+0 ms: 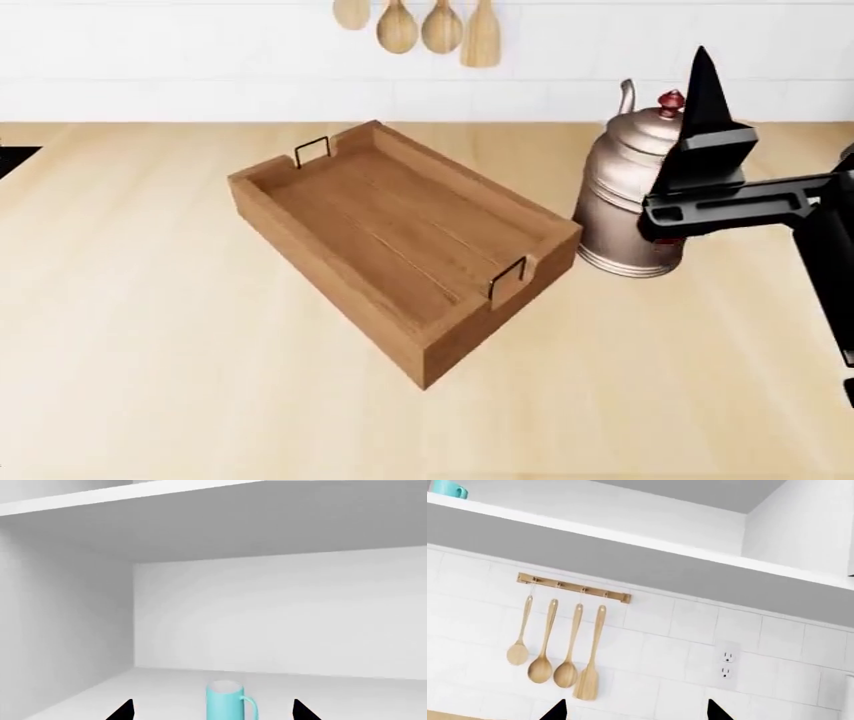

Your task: Pick the kettle from the counter and place it on the tray. Then pick the mug from the cabinet and place it on the tray. Then close the cabinet doors.

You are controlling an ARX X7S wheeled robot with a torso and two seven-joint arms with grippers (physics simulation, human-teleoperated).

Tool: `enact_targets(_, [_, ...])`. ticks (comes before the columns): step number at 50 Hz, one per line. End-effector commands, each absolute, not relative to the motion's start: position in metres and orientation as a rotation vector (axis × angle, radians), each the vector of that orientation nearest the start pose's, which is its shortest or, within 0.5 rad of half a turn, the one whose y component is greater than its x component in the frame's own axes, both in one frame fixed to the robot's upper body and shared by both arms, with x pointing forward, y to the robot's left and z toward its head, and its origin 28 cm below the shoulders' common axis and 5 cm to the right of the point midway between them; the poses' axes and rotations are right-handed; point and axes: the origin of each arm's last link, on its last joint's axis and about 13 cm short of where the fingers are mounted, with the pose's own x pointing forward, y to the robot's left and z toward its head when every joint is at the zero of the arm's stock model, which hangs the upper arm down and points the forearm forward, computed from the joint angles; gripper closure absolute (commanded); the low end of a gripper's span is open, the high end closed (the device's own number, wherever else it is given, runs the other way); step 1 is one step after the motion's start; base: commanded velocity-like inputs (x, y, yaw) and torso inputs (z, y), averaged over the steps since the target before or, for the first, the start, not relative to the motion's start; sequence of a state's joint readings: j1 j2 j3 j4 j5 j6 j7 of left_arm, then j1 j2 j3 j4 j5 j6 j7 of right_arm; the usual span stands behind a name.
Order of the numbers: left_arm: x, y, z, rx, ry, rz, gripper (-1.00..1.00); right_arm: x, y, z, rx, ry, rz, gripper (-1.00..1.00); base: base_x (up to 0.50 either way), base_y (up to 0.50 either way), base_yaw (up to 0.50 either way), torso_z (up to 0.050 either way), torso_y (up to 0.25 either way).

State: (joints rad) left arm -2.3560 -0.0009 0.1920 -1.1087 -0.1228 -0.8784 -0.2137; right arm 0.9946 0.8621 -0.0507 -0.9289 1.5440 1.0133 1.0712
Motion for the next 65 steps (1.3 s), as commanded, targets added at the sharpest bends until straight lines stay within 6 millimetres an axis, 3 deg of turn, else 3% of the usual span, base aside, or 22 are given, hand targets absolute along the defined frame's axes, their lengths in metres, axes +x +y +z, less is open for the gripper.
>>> enact_targets(1, [0.293, 0.201, 0.577, 0.056, -0.373, 0.228, -1.0, 0.166, -0.133, 0.298, -0.202, -0.426, -0.014, -1.0, 0.5, 0.0, 0.0, 0.0, 0.0])
enact_targets(26, [0.299, 0.209, 0.573, 0.05, -0.348, 0.262, -1.0, 0.167, -0.133, 0.296, -0.201, -0.446, -0.029, -1.0, 0.42, 0.0, 0.0, 0.0, 0.002])
enact_targets(33, [0.318, 0.211, 0.552, 0.017, -0.218, 0.281, -1.0, 0.17, -0.132, 0.292, -0.198, -0.438, -0.034, -1.0, 0.0, 0.0, 0.0, 0.0, 0.0])
enact_targets(46, [0.354, 0.22, 0.495, 0.007, 0.016, 0.275, -1.0, 0.174, -0.129, 0.285, -0.205, -0.413, -0.024, -1.0, 0.0, 0.0, 0.0, 0.0, 0.0])
enact_targets(47, [0.355, 0.22, 0.493, 0.007, 0.024, 0.274, 1.0, 0.175, -0.129, 0.285, -0.205, -0.412, -0.023, -1.0, 0.0, 0.0, 0.0, 0.0, 0.0])
enact_targets(65, [0.357, 0.223, 0.494, -0.015, -0.012, 0.28, 1.0, 0.177, -0.13, 0.279, -0.199, -0.4, -0.024, -1.0, 0.0, 0.0, 0.0, 0.0, 0.0])
